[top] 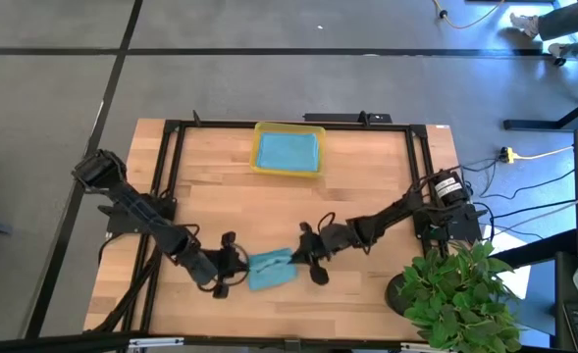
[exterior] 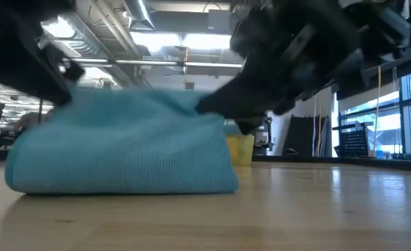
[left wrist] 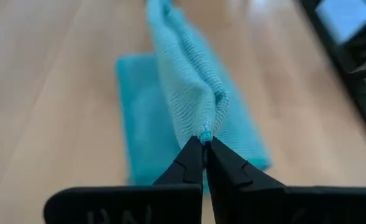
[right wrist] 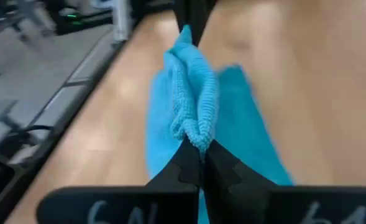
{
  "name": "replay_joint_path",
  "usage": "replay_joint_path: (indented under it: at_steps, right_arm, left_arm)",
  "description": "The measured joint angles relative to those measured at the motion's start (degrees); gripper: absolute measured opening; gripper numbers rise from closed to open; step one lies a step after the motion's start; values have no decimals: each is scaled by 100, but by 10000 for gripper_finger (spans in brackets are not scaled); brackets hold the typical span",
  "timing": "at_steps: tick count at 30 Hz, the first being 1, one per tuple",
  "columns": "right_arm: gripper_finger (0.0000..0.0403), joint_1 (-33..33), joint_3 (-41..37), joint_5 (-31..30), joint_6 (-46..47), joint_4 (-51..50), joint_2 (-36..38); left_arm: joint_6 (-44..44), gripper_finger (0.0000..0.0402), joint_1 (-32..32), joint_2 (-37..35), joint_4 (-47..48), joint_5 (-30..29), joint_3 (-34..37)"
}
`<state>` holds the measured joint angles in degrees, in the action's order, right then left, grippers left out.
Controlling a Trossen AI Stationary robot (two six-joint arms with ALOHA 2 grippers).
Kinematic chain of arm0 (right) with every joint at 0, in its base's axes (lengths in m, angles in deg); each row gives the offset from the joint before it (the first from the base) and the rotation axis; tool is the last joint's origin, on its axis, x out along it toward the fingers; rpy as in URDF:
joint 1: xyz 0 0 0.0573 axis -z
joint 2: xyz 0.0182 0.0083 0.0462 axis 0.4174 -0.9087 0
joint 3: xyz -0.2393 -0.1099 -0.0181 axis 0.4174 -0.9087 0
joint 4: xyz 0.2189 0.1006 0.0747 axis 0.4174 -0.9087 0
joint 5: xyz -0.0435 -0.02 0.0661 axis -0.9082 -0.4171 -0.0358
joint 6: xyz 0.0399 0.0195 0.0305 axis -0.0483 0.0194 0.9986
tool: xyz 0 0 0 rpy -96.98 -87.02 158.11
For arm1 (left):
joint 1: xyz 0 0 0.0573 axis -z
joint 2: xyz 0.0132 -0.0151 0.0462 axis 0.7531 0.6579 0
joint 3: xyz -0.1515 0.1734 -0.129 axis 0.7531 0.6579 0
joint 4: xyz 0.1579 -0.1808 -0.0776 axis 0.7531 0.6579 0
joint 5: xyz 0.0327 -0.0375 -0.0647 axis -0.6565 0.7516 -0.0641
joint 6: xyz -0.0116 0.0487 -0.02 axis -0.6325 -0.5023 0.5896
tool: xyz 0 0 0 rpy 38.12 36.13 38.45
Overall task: Fold microfiber towels
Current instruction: Fold the blue towel
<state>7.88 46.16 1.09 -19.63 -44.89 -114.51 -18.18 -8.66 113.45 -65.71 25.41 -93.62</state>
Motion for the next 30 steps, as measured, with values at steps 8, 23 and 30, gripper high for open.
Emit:
replay_joint_path:
  at_steps: [8, 23, 30]
  right_arm:
    - [2, 592, 2, -83, 392, -566, -2]
    - [49, 749, -3, -587, 541, -955, -9]
    - [135, 836, 0, -256, 491, -995, 181]
  left_arm:
    - [528, 0, -720, -73, -331, 330, 791]
    - [478, 44, -780, -79, -709, 945, 983]
    - [220, 85, -853, -157, -714, 897, 801]
